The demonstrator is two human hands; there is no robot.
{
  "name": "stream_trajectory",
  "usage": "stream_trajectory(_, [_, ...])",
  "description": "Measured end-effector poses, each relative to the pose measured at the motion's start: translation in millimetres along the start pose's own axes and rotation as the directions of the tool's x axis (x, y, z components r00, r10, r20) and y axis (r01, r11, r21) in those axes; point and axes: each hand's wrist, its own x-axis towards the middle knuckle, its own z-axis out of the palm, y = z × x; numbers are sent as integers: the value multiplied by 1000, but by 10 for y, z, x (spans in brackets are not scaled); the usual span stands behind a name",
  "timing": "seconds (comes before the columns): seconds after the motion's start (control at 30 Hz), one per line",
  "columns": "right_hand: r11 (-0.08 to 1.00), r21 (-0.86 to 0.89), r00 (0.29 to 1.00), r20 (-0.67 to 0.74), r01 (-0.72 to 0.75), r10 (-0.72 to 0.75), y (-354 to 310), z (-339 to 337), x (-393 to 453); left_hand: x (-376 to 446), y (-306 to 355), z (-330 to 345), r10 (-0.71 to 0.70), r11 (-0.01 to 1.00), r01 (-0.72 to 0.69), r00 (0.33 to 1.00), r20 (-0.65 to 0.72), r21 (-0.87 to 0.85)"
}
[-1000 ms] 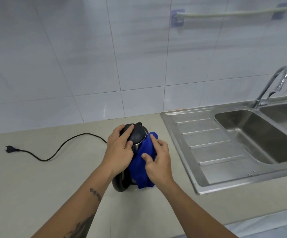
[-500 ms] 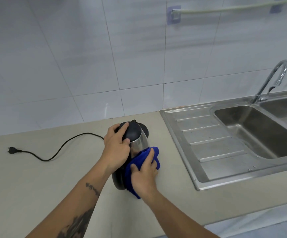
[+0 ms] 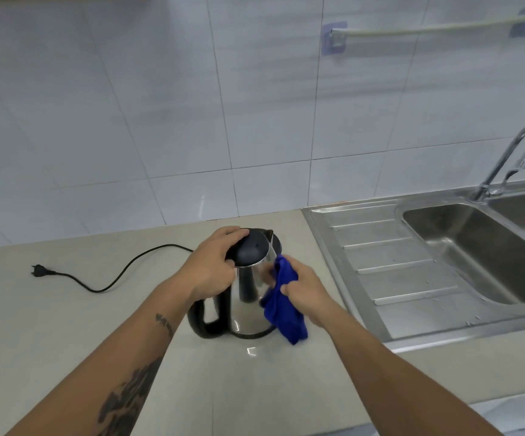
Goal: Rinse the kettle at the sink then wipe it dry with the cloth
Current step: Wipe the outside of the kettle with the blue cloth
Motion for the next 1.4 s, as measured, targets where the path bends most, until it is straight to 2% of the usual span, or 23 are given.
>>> stream_trajectory(0.1, [996,0,995,-51,90,-90,-117,-19,16,26,34,-41,17,995,-18,1000,7,101])
stream_trajectory(0.2, [995,-7,990,-101,101,-101,20,102,-45,-9,134,38,-2,990,6,1000,-31,139])
stream_trajectory(0.4, [998,-64,1000,0,-23,23,344,239,-150,-84,219,516,-9,962,90,953,-302,257])
stream_trajectory(0.6, [993,27,990,-87,111,-109,138,117,-84,-108,50,591,163,965,-57,896,-413,257])
stream_trajectory(0.7, [986,93,986,-104,137,-127,169,136,-125,-122,39,586,178,974,-95,884,-432,207])
stream_trajectory(0.87, [983,181,999,44,16,-24,443,291,-139,-88,21,458,165,986,-151,887,-431,67])
stream_trajectory(0.97, [989,144,995,102,-25,11,458,275,-150,-54,-22,358,158,984,-176,904,-398,-8])
stream_trajectory(1.07, [995,87,995,92,-50,42,453,277,-111,-22,-21,308,94,977,-160,918,-385,-144])
stream_trajectory(1.23, [998,-42,999,16,48,-47,311,185,-147,29,-27,243,-28,924,-104,941,-336,-368])
stream_trajectory(1.4, [985,-88,988,51,152,-148,271,88,-158,39,-11,235,-44,890,-97,955,-294,-446])
